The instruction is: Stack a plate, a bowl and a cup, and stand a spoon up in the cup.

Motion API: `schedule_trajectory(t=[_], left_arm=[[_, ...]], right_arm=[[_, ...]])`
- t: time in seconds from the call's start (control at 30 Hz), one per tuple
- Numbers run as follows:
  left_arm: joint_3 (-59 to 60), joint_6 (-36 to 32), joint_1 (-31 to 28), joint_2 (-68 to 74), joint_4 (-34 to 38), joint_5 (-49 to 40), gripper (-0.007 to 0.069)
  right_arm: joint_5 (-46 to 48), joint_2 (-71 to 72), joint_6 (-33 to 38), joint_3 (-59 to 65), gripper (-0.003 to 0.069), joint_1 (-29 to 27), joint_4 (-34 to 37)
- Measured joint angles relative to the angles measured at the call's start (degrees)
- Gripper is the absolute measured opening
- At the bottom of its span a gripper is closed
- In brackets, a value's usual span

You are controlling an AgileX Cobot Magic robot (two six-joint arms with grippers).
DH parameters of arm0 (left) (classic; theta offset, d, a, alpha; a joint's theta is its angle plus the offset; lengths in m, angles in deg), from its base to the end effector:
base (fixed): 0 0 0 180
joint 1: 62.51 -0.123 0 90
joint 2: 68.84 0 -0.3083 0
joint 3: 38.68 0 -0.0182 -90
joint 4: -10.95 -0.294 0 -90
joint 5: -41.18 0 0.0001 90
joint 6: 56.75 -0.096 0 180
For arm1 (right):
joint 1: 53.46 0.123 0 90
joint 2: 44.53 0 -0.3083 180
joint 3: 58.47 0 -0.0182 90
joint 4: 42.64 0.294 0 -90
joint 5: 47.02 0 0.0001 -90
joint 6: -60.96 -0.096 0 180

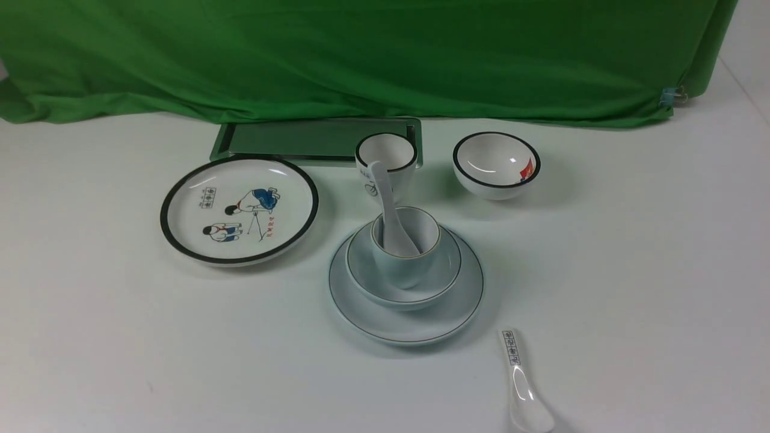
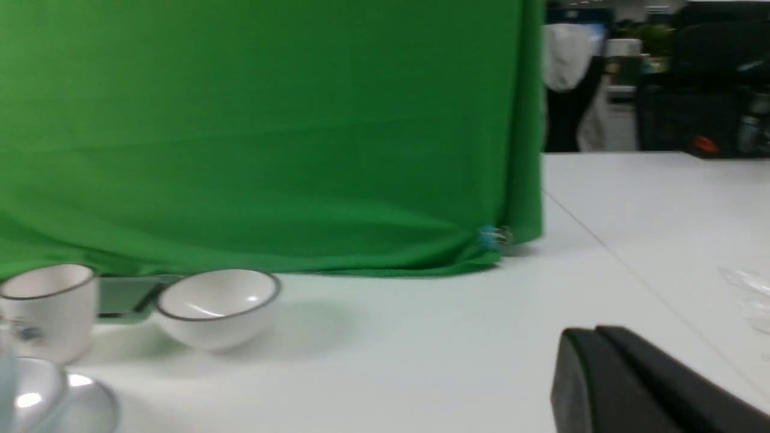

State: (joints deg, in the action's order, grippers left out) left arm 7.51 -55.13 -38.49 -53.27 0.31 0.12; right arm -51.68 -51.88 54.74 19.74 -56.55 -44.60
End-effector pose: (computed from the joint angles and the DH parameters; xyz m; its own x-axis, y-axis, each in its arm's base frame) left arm 0.0472 -0.0083 0.3405 -0.1606 0.1935 -0.9679 0.3158 0.9391 0.1354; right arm 0.0806 -0.0041 0.2184 0.1613 0.0658 -0.9847 0.0393 0.9966 0.0730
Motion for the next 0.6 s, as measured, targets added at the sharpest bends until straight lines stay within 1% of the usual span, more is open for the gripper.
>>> schedule_trajectory(t=[0.13, 0.4, 0.6], left_arm=[[0.0, -0.1, 0.0, 0.0, 0.0, 0.0, -0.003], [0.0, -0.1, 0.0, 0.0, 0.0, 0.0, -0.003], [0.0, -0.1, 0.0, 0.0, 0.0, 0.0, -0.003]], right_arm=[[4.7, 0.1, 0.0, 0.1, 0.0007, -1.3, 0.0], [12.8, 0.2, 0.0, 0.1, 0.0007, -0.5, 0.1], [16.3, 0.2, -0.6, 0.1, 0.0007, -0.5, 0.2]])
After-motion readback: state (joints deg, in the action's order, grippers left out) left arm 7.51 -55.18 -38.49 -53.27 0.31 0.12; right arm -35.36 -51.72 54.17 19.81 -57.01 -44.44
